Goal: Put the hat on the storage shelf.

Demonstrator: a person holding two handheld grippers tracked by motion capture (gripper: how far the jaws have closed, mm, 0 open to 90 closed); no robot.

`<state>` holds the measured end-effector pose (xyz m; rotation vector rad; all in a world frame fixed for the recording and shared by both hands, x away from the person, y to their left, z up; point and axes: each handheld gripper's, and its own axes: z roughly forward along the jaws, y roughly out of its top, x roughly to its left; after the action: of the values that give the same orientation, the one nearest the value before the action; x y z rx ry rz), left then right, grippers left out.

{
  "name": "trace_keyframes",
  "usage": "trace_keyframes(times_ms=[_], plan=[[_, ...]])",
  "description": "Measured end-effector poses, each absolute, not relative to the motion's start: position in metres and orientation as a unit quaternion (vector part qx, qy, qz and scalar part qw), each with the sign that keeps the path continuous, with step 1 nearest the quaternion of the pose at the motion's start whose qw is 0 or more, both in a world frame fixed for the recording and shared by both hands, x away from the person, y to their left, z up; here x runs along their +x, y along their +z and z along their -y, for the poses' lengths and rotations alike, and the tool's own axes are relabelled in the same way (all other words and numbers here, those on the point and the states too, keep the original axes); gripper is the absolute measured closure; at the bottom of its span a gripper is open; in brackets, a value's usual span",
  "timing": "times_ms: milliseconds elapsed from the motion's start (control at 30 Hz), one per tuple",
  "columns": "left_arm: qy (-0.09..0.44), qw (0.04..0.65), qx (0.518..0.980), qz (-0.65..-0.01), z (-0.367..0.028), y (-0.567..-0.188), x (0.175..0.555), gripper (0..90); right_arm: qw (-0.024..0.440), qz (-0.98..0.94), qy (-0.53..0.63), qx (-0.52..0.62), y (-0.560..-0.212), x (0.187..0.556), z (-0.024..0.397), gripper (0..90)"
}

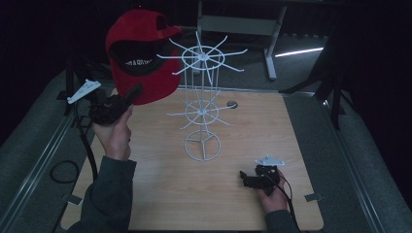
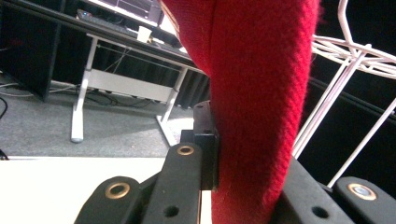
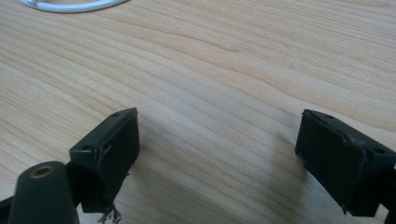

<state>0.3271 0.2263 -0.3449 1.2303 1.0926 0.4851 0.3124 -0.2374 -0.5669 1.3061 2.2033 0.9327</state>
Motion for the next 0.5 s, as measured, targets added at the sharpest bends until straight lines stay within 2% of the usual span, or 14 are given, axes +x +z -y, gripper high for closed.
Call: trace_keyframes(times_ms=[500], plan=[[0.204, 0.653, 0.55, -0.478, -0.2245, -0.3525, 0.3211, 85.4, 0.206, -0.791, 0.335, 0.469, -0.5669, 0.3124, 0.2374, 13.4]])
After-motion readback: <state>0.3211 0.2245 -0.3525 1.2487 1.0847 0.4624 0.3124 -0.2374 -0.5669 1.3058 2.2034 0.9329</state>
